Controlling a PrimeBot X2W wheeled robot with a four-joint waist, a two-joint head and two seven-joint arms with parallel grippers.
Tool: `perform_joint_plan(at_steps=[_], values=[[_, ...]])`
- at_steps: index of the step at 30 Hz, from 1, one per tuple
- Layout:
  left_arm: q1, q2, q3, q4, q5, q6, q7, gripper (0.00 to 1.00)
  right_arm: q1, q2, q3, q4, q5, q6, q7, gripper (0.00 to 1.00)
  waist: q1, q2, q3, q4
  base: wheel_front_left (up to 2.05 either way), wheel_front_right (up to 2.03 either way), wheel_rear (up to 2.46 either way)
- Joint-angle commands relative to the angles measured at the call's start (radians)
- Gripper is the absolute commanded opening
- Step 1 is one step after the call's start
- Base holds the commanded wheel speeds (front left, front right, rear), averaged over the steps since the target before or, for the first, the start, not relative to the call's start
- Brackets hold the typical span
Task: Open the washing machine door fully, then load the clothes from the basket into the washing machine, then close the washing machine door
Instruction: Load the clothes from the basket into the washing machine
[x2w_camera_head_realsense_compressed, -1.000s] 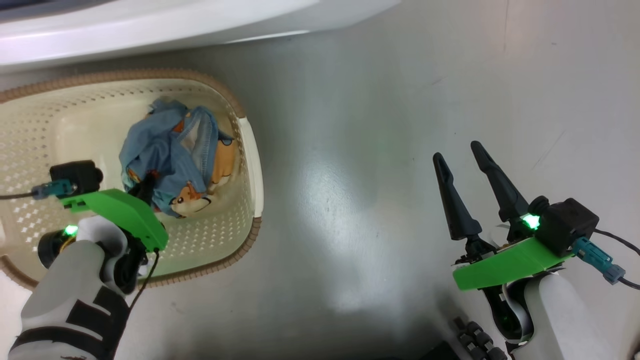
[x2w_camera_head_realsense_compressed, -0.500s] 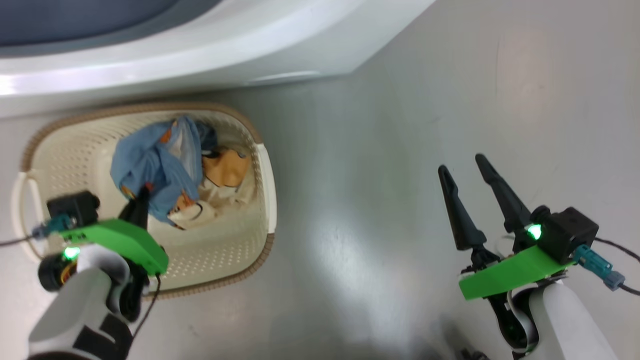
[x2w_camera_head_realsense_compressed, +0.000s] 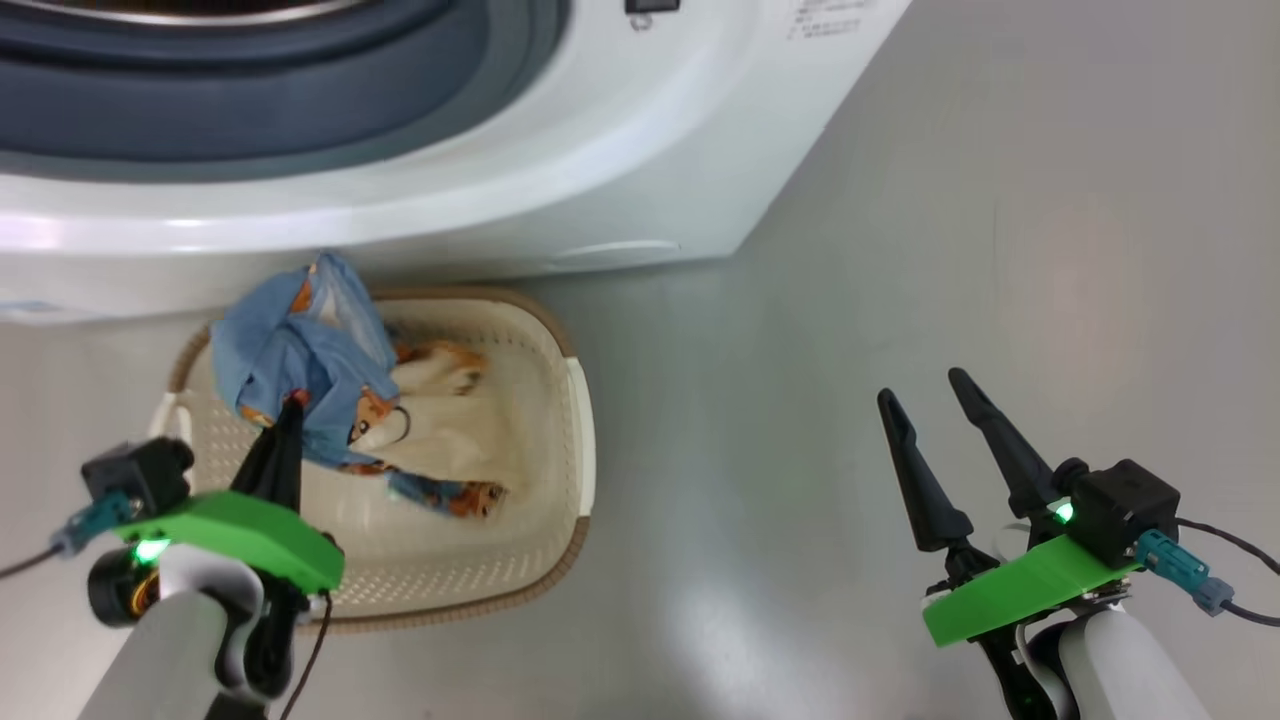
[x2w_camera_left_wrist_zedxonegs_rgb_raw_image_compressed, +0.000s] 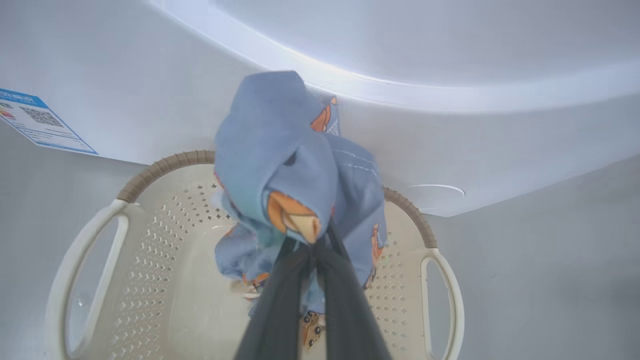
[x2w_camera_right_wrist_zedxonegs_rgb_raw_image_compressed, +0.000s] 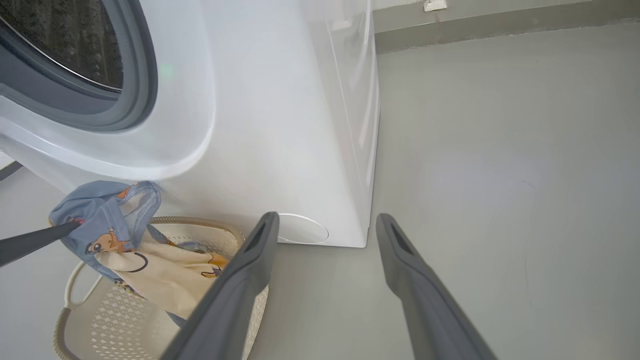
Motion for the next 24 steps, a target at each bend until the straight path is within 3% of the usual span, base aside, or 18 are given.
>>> perform_joint_plan(at_steps=[1, 12, 24], values=[[0.037, 0.034, 0.044, -0.034, 0.021, 0.009, -0.013, 0.0, 0.036, -0.005, 0.028, -0.016, -0.001, 0.002, -0.005, 1.0, 0.0, 0.0, -0.055, 0.024, 0.0, 0.0, 0.0], [0.232, 0.001, 0.264, -0.378, 0.209, 0.078, -0.013, 0.0, 0.067, -0.006, 0.043, 0.011, 0.009, 0.002, -0.005, 1.0, 0.0, 0.0, -0.188, 0.027, 0.0, 0.0, 0.0], [0.381, -0.046, 0.402, -0.611, 0.369, 0.083, -0.013, 0.0, 0.124, -0.002, 0.058, 0.026, 0.012, 0.002, -0.005, 1.0, 0.0, 0.0, -0.344, 0.017, 0.0, 0.0, 0.0]])
